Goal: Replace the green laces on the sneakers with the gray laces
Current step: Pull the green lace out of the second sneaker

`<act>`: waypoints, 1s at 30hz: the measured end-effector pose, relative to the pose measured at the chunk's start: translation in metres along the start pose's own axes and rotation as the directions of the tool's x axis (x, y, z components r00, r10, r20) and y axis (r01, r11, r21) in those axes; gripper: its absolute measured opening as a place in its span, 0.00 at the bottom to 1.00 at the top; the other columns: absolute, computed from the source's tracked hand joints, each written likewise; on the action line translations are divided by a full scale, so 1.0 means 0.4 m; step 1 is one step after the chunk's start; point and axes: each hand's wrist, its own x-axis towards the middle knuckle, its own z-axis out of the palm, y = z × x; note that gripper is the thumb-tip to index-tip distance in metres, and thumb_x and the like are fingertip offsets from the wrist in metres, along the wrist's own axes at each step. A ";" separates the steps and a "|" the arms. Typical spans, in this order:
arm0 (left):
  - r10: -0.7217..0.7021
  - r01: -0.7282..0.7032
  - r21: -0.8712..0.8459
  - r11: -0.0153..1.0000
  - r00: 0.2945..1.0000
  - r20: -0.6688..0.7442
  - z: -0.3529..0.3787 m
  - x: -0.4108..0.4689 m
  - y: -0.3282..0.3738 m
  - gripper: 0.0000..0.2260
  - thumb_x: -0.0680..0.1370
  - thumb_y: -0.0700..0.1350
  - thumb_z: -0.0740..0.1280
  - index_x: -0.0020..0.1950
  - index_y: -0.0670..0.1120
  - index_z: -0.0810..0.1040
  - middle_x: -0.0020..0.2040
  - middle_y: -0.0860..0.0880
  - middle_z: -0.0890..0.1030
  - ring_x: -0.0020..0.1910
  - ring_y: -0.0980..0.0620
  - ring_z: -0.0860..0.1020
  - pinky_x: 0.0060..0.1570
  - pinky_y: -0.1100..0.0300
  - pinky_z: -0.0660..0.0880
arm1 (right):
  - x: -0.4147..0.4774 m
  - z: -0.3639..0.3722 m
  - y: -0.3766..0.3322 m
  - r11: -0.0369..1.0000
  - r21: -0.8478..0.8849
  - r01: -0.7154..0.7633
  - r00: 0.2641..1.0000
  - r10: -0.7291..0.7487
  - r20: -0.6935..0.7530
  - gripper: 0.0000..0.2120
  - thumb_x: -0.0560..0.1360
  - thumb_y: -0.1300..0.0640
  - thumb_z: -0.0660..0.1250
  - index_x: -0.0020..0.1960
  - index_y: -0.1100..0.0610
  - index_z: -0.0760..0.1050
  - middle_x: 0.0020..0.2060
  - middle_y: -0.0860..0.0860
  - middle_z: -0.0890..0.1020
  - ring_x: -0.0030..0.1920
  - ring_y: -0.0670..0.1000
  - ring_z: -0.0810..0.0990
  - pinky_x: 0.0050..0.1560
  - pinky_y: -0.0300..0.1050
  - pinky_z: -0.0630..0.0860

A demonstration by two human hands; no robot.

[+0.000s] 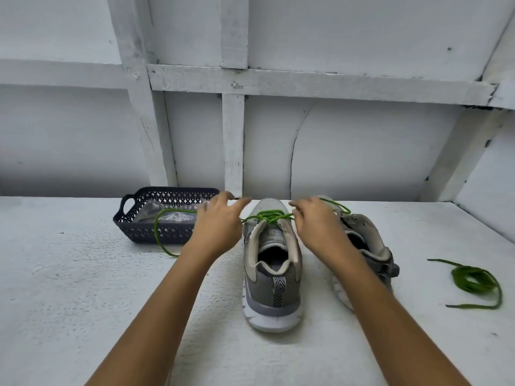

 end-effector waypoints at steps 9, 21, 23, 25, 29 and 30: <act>0.100 -0.075 -0.140 0.987 0.979 0.180 0.003 0.056 0.015 0.12 0.80 0.48 0.59 0.56 0.43 0.77 0.61 0.44 0.74 0.62 0.45 0.72 0.71 0.46 0.55 | 0.114 -0.021 -0.001 0.810 -0.508 0.294 0.909 -0.073 0.410 0.08 0.76 0.61 0.60 0.54 0.58 0.75 0.55 0.57 0.78 0.57 0.58 0.75 0.53 0.49 0.69; 0.105 -0.120 -0.457 0.882 0.993 -0.057 -0.034 -0.067 0.057 0.09 0.77 0.48 0.65 0.55 0.47 0.76 0.49 0.53 0.72 0.41 0.58 0.72 0.46 0.60 0.70 | 0.039 -0.165 -0.034 0.965 0.036 0.258 0.740 -0.221 0.635 0.16 0.75 0.38 0.61 0.36 0.47 0.75 0.30 0.45 0.76 0.34 0.44 0.73 0.37 0.41 0.68; 0.099 -0.115 -0.466 0.877 0.993 -0.059 -0.014 -0.078 0.064 0.13 0.77 0.48 0.66 0.60 0.46 0.74 0.54 0.50 0.72 0.49 0.54 0.73 0.52 0.60 0.70 | 0.034 -0.177 -0.031 0.969 0.069 0.236 0.667 -0.213 0.714 0.15 0.71 0.35 0.63 0.45 0.45 0.80 0.29 0.37 0.77 0.34 0.37 0.74 0.37 0.33 0.67; 0.116 -0.132 -0.467 0.874 0.991 -0.063 0.001 -0.083 0.068 0.17 0.76 0.47 0.67 0.64 0.45 0.73 0.58 0.47 0.72 0.57 0.52 0.72 0.56 0.65 0.66 | 0.037 -0.195 -0.027 0.970 0.135 0.204 0.582 -0.231 0.780 0.21 0.67 0.33 0.65 0.53 0.44 0.81 0.33 0.31 0.78 0.39 0.34 0.76 0.45 0.32 0.69; 0.105 -0.121 -0.485 0.866 0.993 -0.059 0.011 -0.081 0.067 0.16 0.78 0.44 0.65 0.65 0.44 0.71 0.60 0.46 0.72 0.60 0.51 0.71 0.53 0.71 0.61 | 0.085 -0.159 0.006 0.955 0.292 0.045 0.704 -0.238 0.669 0.13 0.76 0.46 0.64 0.51 0.54 0.81 0.42 0.46 0.82 0.50 0.46 0.80 0.52 0.43 0.76; 0.098 -0.119 -0.488 0.865 0.993 -0.068 0.013 -0.080 0.068 0.15 0.78 0.45 0.65 0.64 0.44 0.72 0.59 0.46 0.72 0.59 0.51 0.71 0.52 0.71 0.61 | 0.101 -0.134 0.012 0.963 0.265 0.046 0.771 -0.203 0.604 0.09 0.78 0.52 0.63 0.51 0.55 0.80 0.42 0.48 0.82 0.50 0.50 0.81 0.52 0.46 0.77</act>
